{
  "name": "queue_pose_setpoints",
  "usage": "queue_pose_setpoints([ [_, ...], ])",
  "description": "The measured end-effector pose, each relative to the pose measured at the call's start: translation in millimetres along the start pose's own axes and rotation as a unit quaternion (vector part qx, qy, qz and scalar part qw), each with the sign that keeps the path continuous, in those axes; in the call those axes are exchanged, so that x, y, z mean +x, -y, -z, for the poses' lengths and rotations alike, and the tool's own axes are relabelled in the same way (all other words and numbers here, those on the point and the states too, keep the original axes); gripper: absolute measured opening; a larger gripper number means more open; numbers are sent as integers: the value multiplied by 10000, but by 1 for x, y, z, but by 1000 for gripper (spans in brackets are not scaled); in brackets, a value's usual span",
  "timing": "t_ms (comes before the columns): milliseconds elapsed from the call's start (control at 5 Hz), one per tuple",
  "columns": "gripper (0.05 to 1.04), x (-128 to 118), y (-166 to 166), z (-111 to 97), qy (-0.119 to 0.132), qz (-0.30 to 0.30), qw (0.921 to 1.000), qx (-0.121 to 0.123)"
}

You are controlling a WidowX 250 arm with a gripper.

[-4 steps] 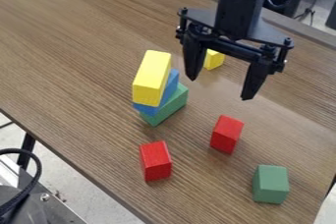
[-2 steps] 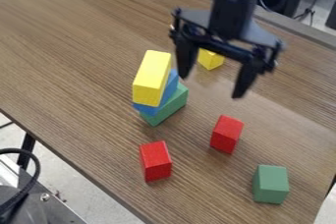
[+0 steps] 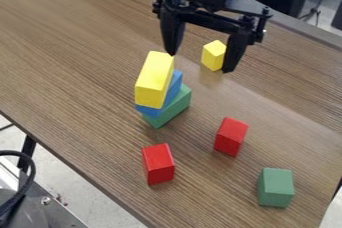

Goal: Move the yellow rectangle to the table

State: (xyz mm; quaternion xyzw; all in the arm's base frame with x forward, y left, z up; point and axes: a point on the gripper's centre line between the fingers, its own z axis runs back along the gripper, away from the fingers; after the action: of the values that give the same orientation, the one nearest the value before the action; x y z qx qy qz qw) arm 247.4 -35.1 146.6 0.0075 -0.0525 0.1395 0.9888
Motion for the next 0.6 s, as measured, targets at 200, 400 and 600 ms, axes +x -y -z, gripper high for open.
queue_pose_setpoints([
  [200, 1000, 3, -7, -1, -81, -186, 9998, -43],
  [400, 1000, 2, -19, 9, -445, -479, 9979, -11],
  [600, 1000, 4, -27, 11, -566, -727, 9957, -82],
])
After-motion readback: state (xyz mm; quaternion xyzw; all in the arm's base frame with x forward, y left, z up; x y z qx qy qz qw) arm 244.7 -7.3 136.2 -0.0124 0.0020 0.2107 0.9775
